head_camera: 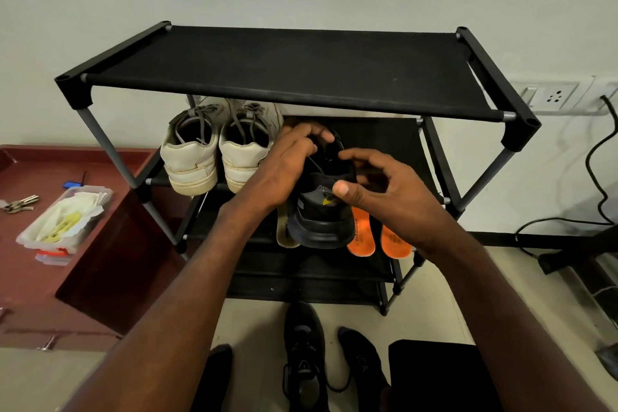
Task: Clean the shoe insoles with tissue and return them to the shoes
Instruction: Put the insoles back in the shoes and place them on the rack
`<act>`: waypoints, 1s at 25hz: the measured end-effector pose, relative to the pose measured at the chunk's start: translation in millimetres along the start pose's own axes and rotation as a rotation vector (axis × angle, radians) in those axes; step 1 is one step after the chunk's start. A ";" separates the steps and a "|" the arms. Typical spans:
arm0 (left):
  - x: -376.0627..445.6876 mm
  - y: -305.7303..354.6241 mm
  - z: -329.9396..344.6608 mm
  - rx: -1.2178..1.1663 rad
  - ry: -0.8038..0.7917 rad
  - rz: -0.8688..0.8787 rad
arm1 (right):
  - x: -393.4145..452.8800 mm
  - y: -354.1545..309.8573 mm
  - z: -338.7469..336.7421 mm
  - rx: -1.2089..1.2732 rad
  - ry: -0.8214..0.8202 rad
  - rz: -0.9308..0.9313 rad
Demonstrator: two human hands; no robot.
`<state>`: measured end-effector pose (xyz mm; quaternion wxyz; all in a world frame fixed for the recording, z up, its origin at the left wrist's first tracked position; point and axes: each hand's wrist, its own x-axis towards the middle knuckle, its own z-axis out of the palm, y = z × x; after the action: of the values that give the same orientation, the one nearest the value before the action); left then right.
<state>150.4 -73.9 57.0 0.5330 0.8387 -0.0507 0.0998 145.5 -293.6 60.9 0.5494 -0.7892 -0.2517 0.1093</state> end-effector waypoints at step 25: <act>-47.1 18.2 -16.0 0.291 0.116 0.451 | 6.0 14.7 11.8 -0.090 0.020 -0.156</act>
<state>99.1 -68.2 69.2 0.3732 0.8669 -0.1905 0.2702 149.4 -284.9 43.6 0.5228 -0.7921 -0.3116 0.0468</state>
